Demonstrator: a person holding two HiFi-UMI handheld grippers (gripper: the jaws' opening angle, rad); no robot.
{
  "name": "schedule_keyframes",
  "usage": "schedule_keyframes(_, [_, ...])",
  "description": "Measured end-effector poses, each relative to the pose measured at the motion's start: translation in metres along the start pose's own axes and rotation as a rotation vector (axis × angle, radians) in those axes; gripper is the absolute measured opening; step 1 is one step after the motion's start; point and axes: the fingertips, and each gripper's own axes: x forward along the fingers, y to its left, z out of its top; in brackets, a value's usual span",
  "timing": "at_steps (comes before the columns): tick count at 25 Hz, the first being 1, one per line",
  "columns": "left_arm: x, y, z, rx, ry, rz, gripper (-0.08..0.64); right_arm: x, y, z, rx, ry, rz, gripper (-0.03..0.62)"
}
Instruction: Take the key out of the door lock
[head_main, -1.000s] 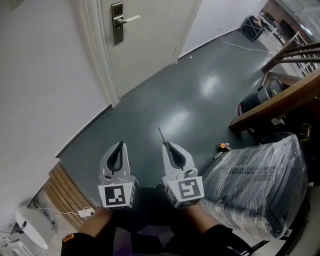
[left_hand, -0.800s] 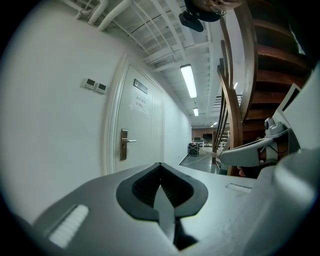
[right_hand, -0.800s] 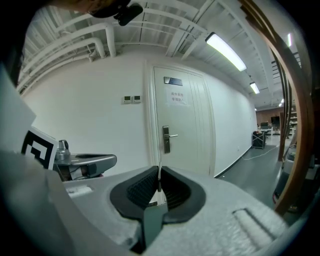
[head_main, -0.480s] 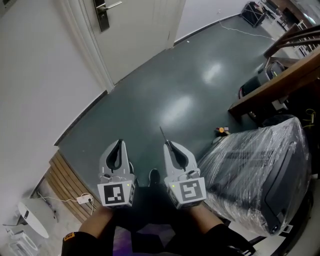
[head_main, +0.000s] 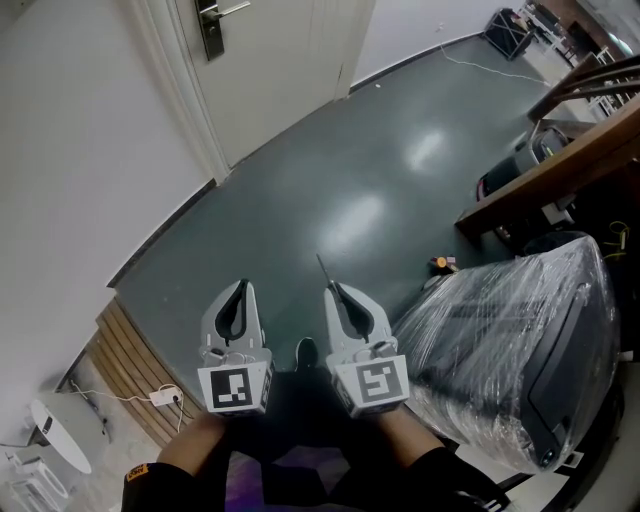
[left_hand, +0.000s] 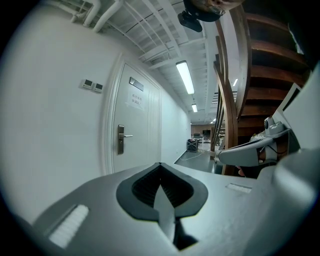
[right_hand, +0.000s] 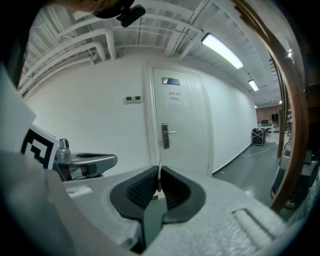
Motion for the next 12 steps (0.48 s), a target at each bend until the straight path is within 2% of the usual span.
schedule_keyframes(8, [0.006,0.029,0.004,-0.009,-0.009,0.001,0.018,0.023,0.01,0.002,0.01,0.026,-0.025,0.015])
schedule_keyframes(12, [0.012,0.046,0.007,-0.016,-0.014,-0.006,0.018,0.039,0.022,0.008,0.007,0.004,-0.016,0.015])
